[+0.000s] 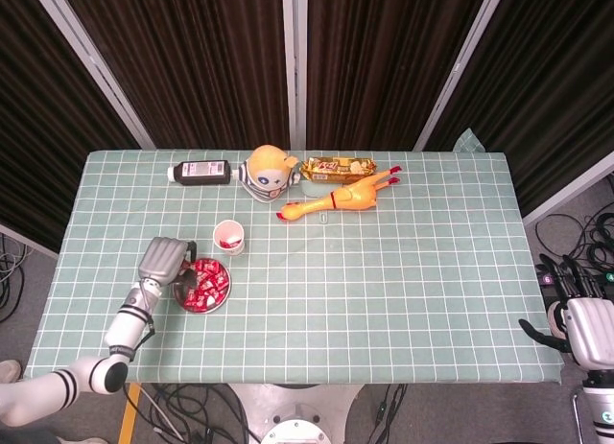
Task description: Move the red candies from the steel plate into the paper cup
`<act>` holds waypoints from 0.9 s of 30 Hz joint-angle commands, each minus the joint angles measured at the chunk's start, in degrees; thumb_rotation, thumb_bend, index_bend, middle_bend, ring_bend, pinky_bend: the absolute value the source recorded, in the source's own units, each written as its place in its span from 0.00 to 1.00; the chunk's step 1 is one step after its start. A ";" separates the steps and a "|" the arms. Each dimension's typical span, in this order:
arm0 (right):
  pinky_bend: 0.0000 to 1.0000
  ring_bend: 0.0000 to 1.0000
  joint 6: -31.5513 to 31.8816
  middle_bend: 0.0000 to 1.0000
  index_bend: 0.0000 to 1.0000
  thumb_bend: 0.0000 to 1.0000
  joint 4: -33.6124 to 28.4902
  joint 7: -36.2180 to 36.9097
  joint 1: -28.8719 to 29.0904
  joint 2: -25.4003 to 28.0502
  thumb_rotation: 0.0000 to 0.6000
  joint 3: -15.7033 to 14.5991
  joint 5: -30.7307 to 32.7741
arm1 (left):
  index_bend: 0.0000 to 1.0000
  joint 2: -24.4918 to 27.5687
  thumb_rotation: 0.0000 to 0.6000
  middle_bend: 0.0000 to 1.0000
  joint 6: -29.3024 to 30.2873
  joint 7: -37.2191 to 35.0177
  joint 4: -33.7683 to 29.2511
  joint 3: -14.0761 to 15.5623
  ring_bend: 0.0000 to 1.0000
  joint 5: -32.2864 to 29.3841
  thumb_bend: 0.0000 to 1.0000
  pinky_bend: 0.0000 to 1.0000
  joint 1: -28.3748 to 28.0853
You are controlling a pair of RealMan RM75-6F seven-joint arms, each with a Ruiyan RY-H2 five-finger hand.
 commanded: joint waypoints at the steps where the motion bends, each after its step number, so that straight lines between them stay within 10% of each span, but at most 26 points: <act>1: 0.13 0.01 -0.01 0.21 0.04 0.08 0.11 0.13 0.03 -0.02 1.00 -0.05 -0.11 | 0.63 5.72 1.00 0.92 4.06 -4.12 -8.26 -2.97 0.86 2.21 0.40 0.99 1.02; 19: 0.13 0.01 -0.53 0.21 0.04 0.08 1.55 1.51 -0.10 -0.48 1.00 0.12 1.17 | 0.62 1.54 1.00 0.92 -7.90 6.13 -1.53 -6.95 0.86 -9.24 0.40 0.99 -11.82; 27: 0.13 0.01 -0.77 0.21 0.04 0.08 2.06 2.13 -0.12 -0.63 1.00 0.17 1.49 | 0.31 4.06 1.00 0.89 -9.09 6.61 -6.42 -5.86 0.84 -13.89 0.40 0.98 -11.97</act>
